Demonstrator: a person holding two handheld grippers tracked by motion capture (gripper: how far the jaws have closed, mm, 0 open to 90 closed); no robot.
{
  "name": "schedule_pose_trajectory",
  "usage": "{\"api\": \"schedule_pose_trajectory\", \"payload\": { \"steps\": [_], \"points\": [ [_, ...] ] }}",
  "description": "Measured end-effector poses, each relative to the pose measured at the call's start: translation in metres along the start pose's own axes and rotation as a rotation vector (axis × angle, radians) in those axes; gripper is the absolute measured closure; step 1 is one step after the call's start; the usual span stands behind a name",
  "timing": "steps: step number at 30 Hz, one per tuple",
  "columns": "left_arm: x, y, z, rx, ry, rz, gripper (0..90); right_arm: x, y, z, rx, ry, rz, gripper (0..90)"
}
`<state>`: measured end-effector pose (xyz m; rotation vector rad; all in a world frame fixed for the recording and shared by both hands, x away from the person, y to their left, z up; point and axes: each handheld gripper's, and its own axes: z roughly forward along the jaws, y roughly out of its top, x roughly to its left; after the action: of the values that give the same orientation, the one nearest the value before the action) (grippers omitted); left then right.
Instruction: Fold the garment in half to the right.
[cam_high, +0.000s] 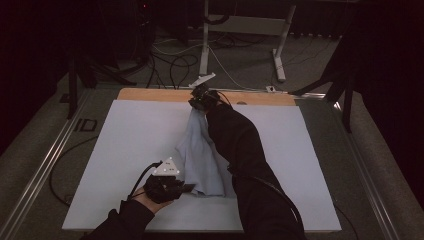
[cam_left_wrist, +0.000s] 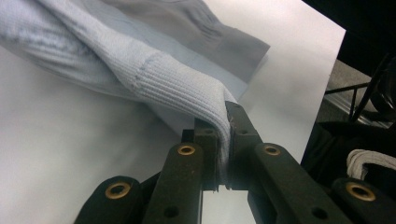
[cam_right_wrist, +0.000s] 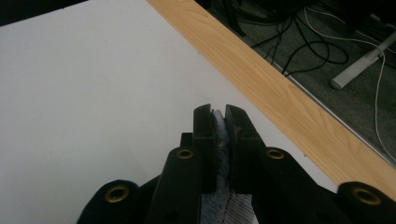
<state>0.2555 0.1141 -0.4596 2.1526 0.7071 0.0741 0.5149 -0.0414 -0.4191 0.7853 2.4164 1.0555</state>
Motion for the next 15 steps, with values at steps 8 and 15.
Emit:
{"api": "schedule_pose_trajectory", "payload": {
  "steps": [8,15],
  "points": [
    [-0.010,0.016,0.009,0.014,-0.012,0.037,86.1,-0.012,-0.007,-0.016,-0.020,0.011,0.018,84.2],
    [-0.017,0.028,0.023,0.033,-0.028,0.060,86.1,-0.020,-0.018,-0.026,-0.046,0.011,0.046,84.1]
  ]
}}
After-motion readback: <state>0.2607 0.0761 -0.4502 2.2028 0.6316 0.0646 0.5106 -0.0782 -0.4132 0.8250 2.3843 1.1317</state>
